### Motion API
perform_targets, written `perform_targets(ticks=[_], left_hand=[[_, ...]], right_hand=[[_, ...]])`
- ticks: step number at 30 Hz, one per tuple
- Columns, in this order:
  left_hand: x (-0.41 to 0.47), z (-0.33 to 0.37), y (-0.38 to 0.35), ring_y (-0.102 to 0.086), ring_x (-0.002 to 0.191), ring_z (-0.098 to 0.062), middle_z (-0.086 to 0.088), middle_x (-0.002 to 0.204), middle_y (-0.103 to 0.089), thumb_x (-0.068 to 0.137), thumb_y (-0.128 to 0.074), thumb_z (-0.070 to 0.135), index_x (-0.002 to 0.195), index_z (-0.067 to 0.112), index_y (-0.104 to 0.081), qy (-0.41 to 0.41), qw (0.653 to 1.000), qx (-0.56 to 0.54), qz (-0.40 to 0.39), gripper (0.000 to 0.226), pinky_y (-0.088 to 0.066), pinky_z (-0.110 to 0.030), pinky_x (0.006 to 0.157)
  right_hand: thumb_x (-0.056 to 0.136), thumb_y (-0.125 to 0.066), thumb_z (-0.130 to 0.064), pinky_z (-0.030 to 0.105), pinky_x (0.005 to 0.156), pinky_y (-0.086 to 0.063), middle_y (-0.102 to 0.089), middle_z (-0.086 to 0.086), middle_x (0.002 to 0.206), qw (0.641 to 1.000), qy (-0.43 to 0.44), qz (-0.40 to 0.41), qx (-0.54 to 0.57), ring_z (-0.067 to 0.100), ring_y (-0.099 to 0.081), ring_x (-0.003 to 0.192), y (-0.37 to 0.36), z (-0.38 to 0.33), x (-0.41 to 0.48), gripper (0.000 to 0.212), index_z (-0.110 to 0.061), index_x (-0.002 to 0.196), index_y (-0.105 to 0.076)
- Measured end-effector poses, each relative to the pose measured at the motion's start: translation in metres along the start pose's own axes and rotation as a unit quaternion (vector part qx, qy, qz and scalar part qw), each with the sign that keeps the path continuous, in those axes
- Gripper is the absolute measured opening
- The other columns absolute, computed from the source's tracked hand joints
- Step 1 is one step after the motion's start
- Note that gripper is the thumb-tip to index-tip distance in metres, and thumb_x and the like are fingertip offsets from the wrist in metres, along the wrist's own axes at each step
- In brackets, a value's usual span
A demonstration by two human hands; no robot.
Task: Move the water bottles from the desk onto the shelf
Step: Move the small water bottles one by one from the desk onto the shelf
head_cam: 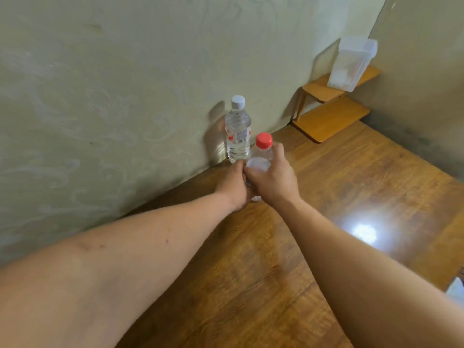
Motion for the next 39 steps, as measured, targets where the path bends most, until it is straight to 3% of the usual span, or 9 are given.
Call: perform_targets(ticks=[3, 6, 10, 13, 17, 20, 28, 34, 39], left_hand=[[-0.052, -0.015, 0.004, -0.065, 0.096, -0.022, -0.010, 0.114, -0.067, 0.086, -0.077, 0.023, 0.123, 0.021, -0.057, 0.041, 0.982, -0.185, 0.010, 0.042, -0.059, -0.028, 0.068], [-0.100, -0.051, 0.017, -0.067, 0.097, -0.026, -0.017, 0.109, -0.069, 0.087, -0.068, 0.050, 0.105, 0.021, -0.070, 0.177, 0.922, -0.344, -0.015, 0.034, -0.056, -0.033, 0.076], [-0.158, -0.080, 0.059, -0.075, 0.078, -0.017, -0.011, 0.094, -0.079, 0.103, -0.051, 0.041, 0.098, 0.013, -0.073, 0.200, 0.845, -0.493, -0.049, 0.036, -0.054, -0.029, 0.070], [-0.213, -0.092, 0.118, -0.072, 0.069, -0.017, -0.010, 0.074, -0.074, 0.102, -0.053, 0.030, 0.091, 0.008, -0.068, 0.165, 0.900, -0.400, -0.047, 0.028, -0.051, -0.030, 0.068], [-0.291, -0.130, 0.225, -0.058, 0.090, 0.003, 0.015, 0.102, -0.061, 0.093, -0.076, 0.018, 0.129, 0.021, -0.056, 0.030, 0.992, -0.119, -0.005, 0.040, -0.044, -0.016, 0.082], [-0.357, -0.163, 0.310, -0.064, 0.089, 0.008, 0.013, 0.106, -0.066, 0.087, -0.086, 0.025, 0.121, 0.024, -0.058, 0.001, 0.996, -0.081, 0.043, 0.044, -0.049, -0.009, 0.076], [-0.502, -0.228, 0.489, -0.068, 0.105, -0.015, 0.012, 0.121, -0.067, 0.085, -0.079, 0.043, 0.120, 0.037, -0.050, 0.022, 0.990, -0.015, 0.140, 0.045, -0.057, -0.035, 0.087], [-0.585, -0.284, 0.556, -0.065, 0.099, -0.001, 0.020, 0.117, -0.068, 0.084, -0.075, 0.061, 0.120, 0.048, -0.049, 0.045, 0.972, -0.053, 0.226, 0.046, -0.052, -0.027, 0.080], [-0.619, -0.338, 0.611, -0.066, 0.097, 0.001, 0.019, 0.111, -0.068, 0.078, -0.081, 0.058, 0.117, 0.042, -0.052, 0.067, 0.941, -0.056, 0.327, 0.051, -0.061, -0.035, 0.085]], right_hand=[[0.080, -0.080, -0.054, 0.046, 0.083, -0.062, -0.069, 0.000, 0.116, 1.000, 0.002, -0.015, 0.006, 0.023, -0.071, 0.101, -0.015, -0.009, -0.050, 0.066, -0.042, 0.132, -0.042], [0.076, -0.081, -0.053, 0.047, 0.084, -0.062, -0.069, -0.002, 0.118, 0.999, -0.004, -0.045, 0.015, 0.021, -0.071, 0.103, -0.041, -0.024, -0.095, 0.065, -0.043, 0.130, -0.045], [0.077, -0.081, -0.047, 0.038, 0.078, -0.063, -0.071, -0.006, 0.112, 0.997, -0.017, -0.072, 0.031, 0.011, -0.072, 0.097, -0.086, -0.057, -0.153, 0.055, -0.042, 0.120, -0.047], [0.079, -0.082, -0.046, 0.030, 0.075, -0.061, -0.070, -0.009, 0.111, 0.996, 0.008, -0.083, 0.034, 0.006, -0.072, 0.097, -0.119, -0.105, -0.204, 0.055, -0.042, 0.119, -0.045], [0.077, -0.086, -0.046, 0.033, 0.085, -0.062, -0.070, -0.013, 0.119, 0.990, 0.061, -0.122, 0.020, 0.003, -0.072, 0.105, -0.165, -0.188, -0.276, 0.072, -0.044, 0.135, -0.044], [0.079, -0.088, -0.047, 0.036, 0.085, -0.061, -0.075, -0.014, 0.113, 0.981, 0.092, -0.169, 0.000, 0.002, -0.073, 0.100, -0.211, -0.250, -0.325, 0.060, -0.045, 0.128, -0.054], [0.086, -0.087, -0.039, 0.014, 0.076, -0.057, -0.076, -0.026, 0.105, 0.948, 0.186, -0.257, -0.009, -0.008, -0.072, 0.097, -0.331, -0.408, -0.432, 0.044, -0.041, 0.121, -0.061], [0.078, -0.092, -0.041, 0.030, 0.085, -0.061, -0.070, -0.021, 0.116, 0.925, 0.233, -0.299, -0.030, 0.001, -0.070, 0.104, -0.410, -0.467, -0.481, 0.063, -0.038, 0.130, -0.054], [0.103, -0.065, -0.021, 0.015, 0.082, -0.054, -0.072, -0.023, 0.116, 0.907, 0.248, -0.340, -0.020, -0.004, -0.070, 0.109, -0.470, -0.510, -0.506, 0.031, -0.039, 0.127, -0.057]])
Point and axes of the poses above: each hand's wrist, its own x-axis towards the middle knuckle, its own y-axis out of the back of the hand, z = x × y, the point moved 6 cm from there along x, towards the middle knuckle
